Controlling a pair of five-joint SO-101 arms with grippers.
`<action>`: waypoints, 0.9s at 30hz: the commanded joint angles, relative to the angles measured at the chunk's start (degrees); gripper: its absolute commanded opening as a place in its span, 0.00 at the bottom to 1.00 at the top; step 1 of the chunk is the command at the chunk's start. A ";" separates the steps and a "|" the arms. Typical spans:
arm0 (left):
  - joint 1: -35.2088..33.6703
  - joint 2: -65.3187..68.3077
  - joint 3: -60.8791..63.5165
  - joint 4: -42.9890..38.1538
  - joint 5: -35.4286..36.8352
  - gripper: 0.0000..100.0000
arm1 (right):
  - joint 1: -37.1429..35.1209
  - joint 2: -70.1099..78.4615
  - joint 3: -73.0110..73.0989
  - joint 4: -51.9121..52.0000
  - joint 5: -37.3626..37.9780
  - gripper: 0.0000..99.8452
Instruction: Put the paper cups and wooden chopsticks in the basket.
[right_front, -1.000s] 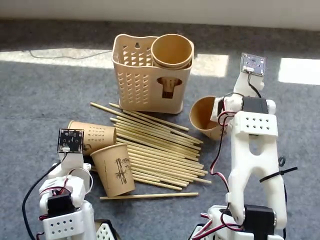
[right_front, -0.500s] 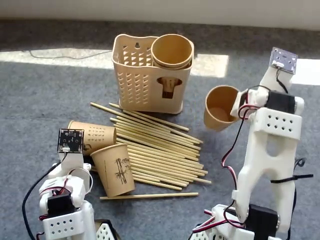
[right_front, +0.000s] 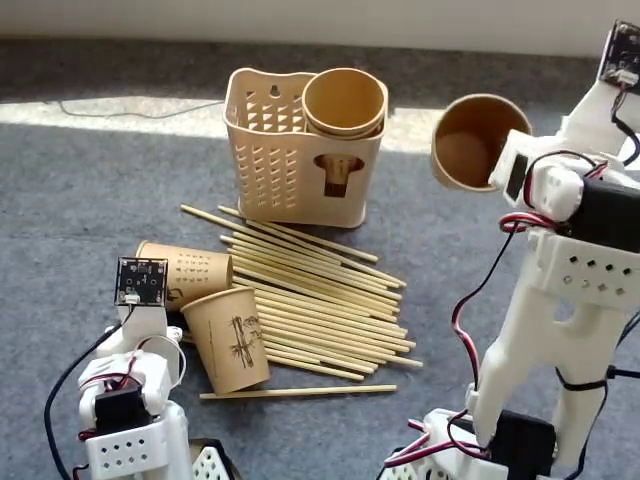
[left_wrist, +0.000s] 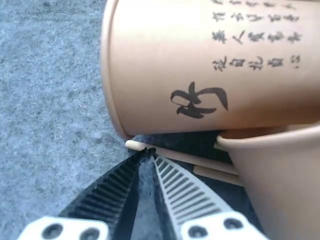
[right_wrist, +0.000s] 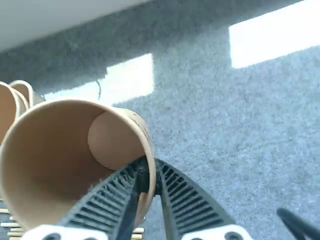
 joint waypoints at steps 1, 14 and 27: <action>-0.66 -0.48 0.57 -0.97 -0.09 0.02 | -3.38 -1.80 -7.43 0.04 -0.62 0.01; -0.66 -0.48 0.57 -0.97 -0.09 0.02 | -15.60 -1.27 -14.73 -10.68 -0.62 0.01; -0.66 -0.48 0.57 -0.97 -0.09 0.02 | -22.29 8.13 -14.55 -13.14 -0.62 0.01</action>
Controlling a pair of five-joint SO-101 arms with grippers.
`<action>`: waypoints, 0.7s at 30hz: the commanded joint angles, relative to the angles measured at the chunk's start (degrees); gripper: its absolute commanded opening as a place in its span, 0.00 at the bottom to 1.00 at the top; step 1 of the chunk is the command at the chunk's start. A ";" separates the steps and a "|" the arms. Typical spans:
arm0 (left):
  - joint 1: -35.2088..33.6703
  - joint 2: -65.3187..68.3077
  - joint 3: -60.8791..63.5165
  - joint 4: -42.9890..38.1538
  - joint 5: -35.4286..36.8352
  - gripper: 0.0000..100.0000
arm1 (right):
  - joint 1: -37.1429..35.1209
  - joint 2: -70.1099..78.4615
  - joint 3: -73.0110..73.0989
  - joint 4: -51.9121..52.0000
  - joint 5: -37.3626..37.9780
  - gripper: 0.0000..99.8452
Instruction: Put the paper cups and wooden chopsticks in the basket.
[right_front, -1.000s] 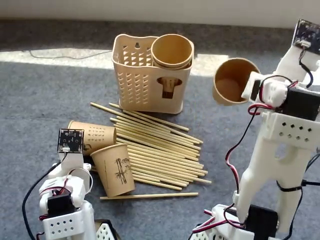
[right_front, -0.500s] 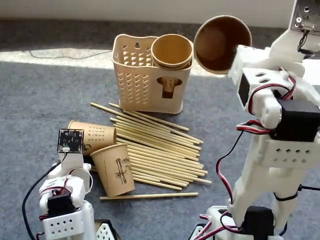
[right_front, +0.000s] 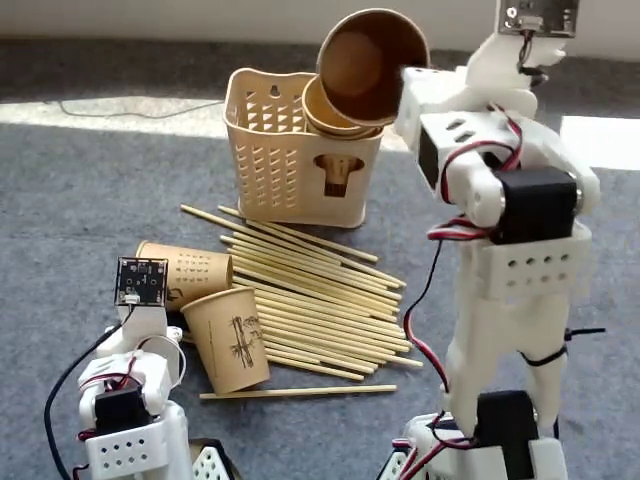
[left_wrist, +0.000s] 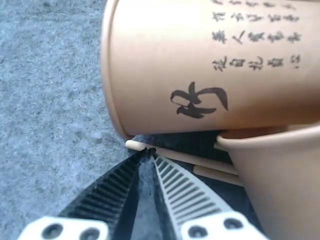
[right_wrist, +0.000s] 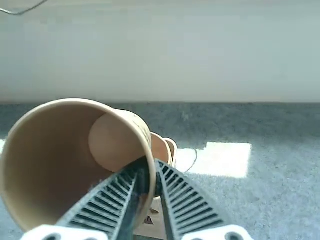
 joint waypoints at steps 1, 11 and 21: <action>-0.66 -0.48 0.57 -0.97 -0.09 0.02 | -0.92 2.15 -1.80 -1.19 -0.62 0.01; -0.66 -0.48 0.57 -0.97 -0.09 0.02 | -0.75 7.08 -1.45 -0.22 -0.35 0.01; -0.66 -0.48 0.57 -0.97 -0.09 0.02 | -1.01 7.96 -1.80 -1.10 -0.44 0.12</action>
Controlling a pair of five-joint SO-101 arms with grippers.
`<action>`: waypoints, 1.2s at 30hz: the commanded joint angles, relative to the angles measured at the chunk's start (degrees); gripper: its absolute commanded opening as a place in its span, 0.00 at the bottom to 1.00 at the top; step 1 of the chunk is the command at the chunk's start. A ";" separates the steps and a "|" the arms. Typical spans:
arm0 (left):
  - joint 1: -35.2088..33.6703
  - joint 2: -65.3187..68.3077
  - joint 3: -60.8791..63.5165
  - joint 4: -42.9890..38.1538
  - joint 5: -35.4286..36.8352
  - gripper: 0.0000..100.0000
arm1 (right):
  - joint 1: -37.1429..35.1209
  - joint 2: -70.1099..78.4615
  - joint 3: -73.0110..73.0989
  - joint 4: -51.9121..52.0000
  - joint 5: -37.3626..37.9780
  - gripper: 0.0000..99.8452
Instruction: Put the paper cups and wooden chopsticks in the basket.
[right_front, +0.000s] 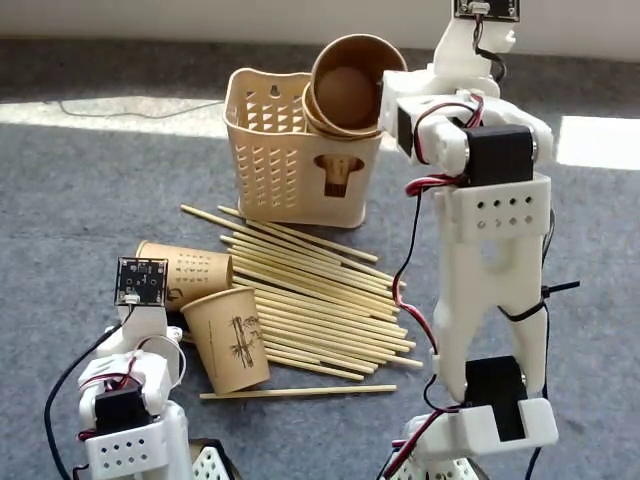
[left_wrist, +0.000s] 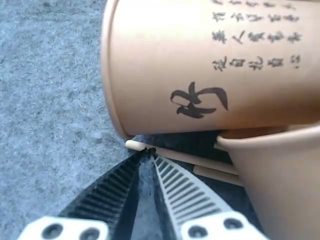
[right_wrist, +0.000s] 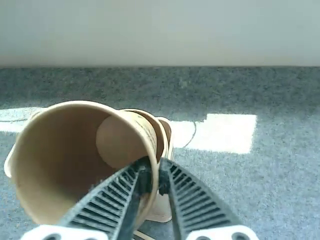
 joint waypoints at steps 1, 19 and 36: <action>-0.66 -0.48 0.57 -0.97 -0.09 0.02 | -0.75 -0.57 -1.71 -1.89 -0.44 0.14; -0.75 -0.48 0.57 -0.97 -0.09 0.02 | -4.79 2.07 -0.13 -17.98 -0.26 0.16; -0.75 -0.48 0.57 -0.97 -0.09 0.02 | -4.79 9.27 -0.13 -18.95 -0.26 0.16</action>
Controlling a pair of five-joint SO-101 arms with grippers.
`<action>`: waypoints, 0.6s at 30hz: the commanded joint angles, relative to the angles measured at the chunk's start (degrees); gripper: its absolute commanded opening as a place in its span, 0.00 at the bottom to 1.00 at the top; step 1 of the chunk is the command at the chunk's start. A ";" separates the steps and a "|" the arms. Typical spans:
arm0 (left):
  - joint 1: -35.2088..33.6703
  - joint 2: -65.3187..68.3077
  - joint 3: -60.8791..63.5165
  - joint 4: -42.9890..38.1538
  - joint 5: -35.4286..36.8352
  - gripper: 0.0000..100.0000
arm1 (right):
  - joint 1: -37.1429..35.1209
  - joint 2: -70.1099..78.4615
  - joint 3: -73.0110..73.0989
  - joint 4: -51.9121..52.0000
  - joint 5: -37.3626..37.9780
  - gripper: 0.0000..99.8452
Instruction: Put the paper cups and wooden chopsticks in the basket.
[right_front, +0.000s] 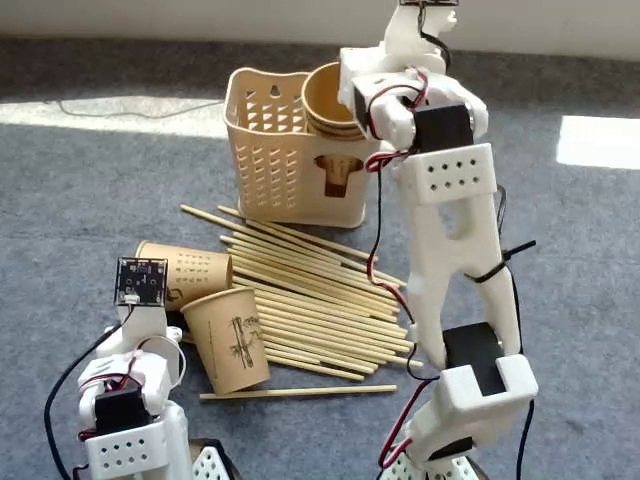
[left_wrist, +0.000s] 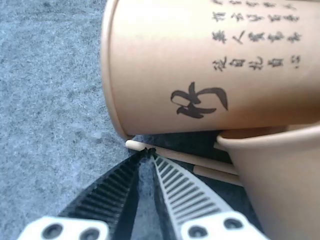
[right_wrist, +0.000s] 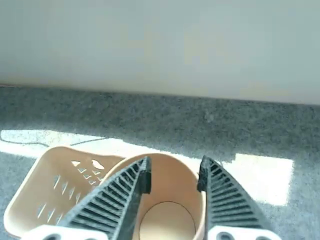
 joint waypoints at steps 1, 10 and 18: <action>-0.75 -0.48 0.57 -0.97 -0.09 0.02 | -0.40 -1.27 -0.48 -1.19 -0.35 0.16; -0.75 -0.48 0.57 -0.97 -0.09 0.02 | -1.63 -1.10 -0.31 10.15 -0.35 0.00; -0.75 -0.48 0.57 -0.97 -0.09 0.02 | -1.63 -0.75 6.11 11.91 -0.35 0.00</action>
